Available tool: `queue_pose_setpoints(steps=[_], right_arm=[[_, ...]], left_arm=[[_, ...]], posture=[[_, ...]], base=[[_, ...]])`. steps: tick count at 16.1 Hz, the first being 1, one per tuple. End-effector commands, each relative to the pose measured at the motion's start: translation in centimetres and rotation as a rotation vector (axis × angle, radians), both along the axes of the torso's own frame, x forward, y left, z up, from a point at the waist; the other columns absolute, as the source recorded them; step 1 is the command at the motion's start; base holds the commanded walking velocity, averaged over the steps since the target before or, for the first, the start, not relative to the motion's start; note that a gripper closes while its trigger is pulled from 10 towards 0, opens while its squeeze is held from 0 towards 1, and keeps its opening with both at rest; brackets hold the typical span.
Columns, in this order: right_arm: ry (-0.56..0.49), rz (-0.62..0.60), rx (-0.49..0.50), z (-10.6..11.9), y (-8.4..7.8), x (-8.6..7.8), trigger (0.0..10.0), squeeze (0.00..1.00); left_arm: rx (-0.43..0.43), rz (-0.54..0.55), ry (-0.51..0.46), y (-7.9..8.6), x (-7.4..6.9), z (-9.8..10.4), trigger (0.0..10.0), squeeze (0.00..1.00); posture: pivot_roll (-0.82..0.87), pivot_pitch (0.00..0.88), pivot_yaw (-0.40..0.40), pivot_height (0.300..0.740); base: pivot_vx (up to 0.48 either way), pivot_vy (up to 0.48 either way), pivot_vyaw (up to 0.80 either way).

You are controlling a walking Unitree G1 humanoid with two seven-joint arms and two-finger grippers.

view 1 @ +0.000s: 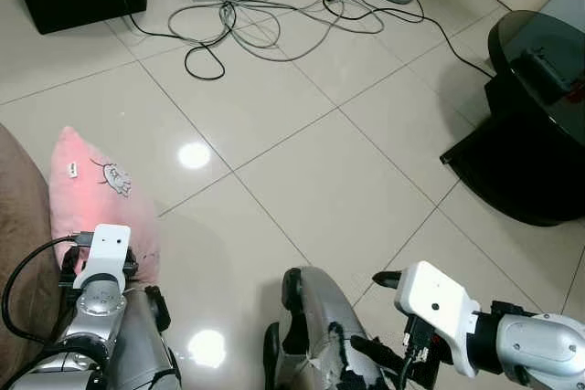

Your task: Move the pillow to the sofa from floor

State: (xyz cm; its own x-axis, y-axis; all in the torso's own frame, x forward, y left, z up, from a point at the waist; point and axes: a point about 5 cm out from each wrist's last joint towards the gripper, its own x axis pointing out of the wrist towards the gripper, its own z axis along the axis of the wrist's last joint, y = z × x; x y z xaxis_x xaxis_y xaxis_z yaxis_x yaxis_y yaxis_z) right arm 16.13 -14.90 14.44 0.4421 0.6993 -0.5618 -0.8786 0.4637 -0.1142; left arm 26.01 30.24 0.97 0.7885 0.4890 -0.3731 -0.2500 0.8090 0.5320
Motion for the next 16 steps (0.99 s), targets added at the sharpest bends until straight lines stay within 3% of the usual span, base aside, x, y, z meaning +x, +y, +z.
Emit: queue_pose_setpoints(steps=[1,2,3,16], right_arm=[[-0.011,0.009,-0.008,0.31,-0.07,-0.19,10.0,0.00],[-0.012,0.009,-0.008,0.30,-0.07,-0.17,10.0,0.00],[-0.013,0.009,-0.009,0.30,-0.09,-0.14,10.0,0.00],[-0.020,0.013,-0.011,0.36,-0.07,-0.16,10.0,0.00]], left_arm=[[-0.007,-0.008,0.028,-0.57,-0.72,-0.93,0.0,0.76],[-0.010,-0.009,0.029,-0.56,-0.73,-0.94,0.0,0.57],[-0.014,-0.012,0.032,-0.54,-0.78,-0.98,0.0,0.00],[-0.009,-0.016,0.023,-0.38,-1.06,-1.04,0.0,0.00]], posture=[[-0.30,0.231,-0.311,0.577],[-0.30,0.231,-0.311,0.577],[-0.30,0.228,-0.311,0.577],[-0.30,0.223,-0.315,0.577]], base=[[0.000,0.000,0.00],[0.000,0.000,0.00],[0.000,0.000,0.00],[0.000,0.000,0.00]])
